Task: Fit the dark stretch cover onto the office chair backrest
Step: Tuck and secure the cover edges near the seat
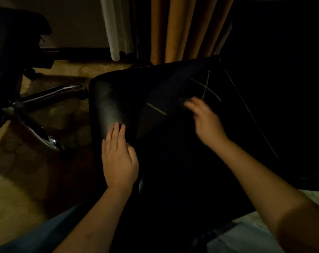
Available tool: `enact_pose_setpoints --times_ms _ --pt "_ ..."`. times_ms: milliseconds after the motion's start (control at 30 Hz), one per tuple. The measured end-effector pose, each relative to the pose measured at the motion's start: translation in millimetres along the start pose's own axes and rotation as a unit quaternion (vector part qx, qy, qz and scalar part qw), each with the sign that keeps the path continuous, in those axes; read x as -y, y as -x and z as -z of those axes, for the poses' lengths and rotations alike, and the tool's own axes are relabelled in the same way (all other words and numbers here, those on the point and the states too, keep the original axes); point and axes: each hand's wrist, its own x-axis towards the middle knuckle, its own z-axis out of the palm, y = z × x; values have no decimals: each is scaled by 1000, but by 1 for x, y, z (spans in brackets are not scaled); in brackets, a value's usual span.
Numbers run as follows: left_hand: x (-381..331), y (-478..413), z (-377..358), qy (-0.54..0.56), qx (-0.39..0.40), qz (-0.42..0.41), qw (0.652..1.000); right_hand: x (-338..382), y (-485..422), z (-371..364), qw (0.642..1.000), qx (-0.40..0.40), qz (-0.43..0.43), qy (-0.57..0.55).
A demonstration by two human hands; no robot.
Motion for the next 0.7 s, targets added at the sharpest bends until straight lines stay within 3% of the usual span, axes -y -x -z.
enact_pose_setpoints --times_ms 100,167,233,333,400,467,567,700 --pt "-1 -1 -2 -18 -3 0 1000 -52 -33 36 975 -100 -200 3" --pt "0 -1 -4 -28 -3 -2 1000 -58 -42 45 957 -118 -266 1" --pt "2 0 -6 -35 -6 -3 999 -30 -42 29 967 -107 -230 4" --pt "8 1 -10 -39 -9 -3 999 42 -16 -25 999 -16 -21 -38" --pt "10 1 -11 -40 -13 -6 999 82 10 -56 989 79 111 -50" --pt "9 2 -12 -40 -17 -6 999 94 16 -65 976 130 168 -41" --pt "6 4 -11 -30 -19 -4 999 62 -15 -44 986 92 131 -38" --pt "7 3 -11 -25 -12 1 1000 -18 -62 10 993 -70 -90 -10"
